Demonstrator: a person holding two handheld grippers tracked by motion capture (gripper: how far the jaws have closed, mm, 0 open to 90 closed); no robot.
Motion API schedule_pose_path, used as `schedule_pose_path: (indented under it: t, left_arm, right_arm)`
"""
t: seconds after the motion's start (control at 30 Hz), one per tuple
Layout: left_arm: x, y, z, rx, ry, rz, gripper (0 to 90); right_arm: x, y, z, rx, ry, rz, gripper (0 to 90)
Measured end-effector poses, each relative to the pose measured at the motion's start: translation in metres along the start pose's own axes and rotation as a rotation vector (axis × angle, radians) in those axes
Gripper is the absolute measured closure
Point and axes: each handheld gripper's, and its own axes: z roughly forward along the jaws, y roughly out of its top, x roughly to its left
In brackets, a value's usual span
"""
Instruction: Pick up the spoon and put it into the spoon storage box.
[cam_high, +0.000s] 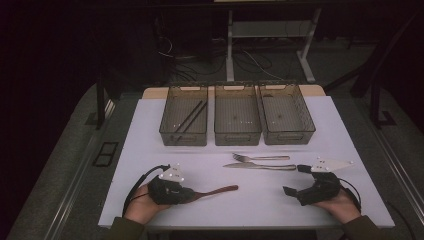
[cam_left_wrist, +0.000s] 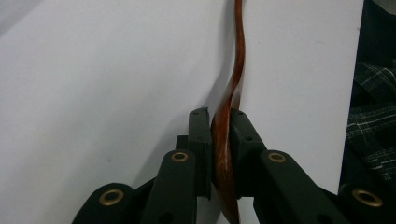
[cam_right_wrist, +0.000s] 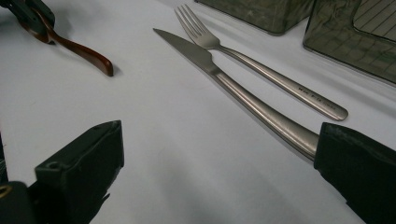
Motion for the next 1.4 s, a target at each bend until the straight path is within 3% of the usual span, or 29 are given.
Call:
schedule_pose_path:
  t: [0.27, 0.67, 1.07, 1.4]
  left_arm:
    - [-0.001, 0.005, -0.006, -0.061, 0.02, -0.01, 80.2]
    - [0.0, 0.016, -0.01, -0.104, 0.055, -0.032, 80.2]
    - [0.005, 0.037, -0.01, -0.127, 0.095, -0.031, 80.2]
    - [0.013, 0.055, -0.008, -0.166, 0.117, -0.059, 80.1]
  right_arm:
    - [0.0, 0.0, 0.0, 0.001, 0.001, 0.0, 0.9]
    - [-0.001, 0.0, 0.001, -0.001, 0.012, 0.007, 0.9]
    - [0.001, 0.0, 0.001, -0.006, 0.01, 0.014, 0.9]
    - [0.0, 0.0, 0.003, -0.001, 0.008, 0.019, 0.9]
